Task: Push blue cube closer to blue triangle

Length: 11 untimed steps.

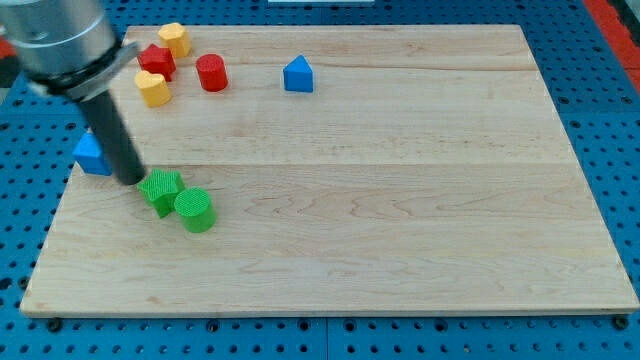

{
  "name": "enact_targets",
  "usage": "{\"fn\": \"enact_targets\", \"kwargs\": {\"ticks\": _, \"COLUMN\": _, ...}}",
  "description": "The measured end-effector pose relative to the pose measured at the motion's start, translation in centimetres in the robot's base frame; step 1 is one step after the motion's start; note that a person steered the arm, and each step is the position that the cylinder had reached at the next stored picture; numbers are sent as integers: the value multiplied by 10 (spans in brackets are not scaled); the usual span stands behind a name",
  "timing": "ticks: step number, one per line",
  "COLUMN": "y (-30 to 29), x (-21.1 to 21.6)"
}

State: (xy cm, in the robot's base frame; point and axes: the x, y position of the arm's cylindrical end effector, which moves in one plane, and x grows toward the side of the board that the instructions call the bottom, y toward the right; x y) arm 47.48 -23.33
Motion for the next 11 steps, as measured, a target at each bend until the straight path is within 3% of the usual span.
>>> {"fn": "enact_targets", "kwargs": {"ticks": 1, "y": -42, "x": -4}}
{"fn": "enact_targets", "kwargs": {"ticks": 3, "y": 47, "x": -70}}
{"fn": "enact_targets", "kwargs": {"ticks": 5, "y": -1, "x": -10}}
{"fn": "enact_targets", "kwargs": {"ticks": 6, "y": -49, "x": -46}}
{"fn": "enact_targets", "kwargs": {"ticks": 8, "y": 34, "x": -102}}
{"fn": "enact_targets", "kwargs": {"ticks": 10, "y": 130, "x": -126}}
{"fn": "enact_targets", "kwargs": {"ticks": 11, "y": 131, "x": -144}}
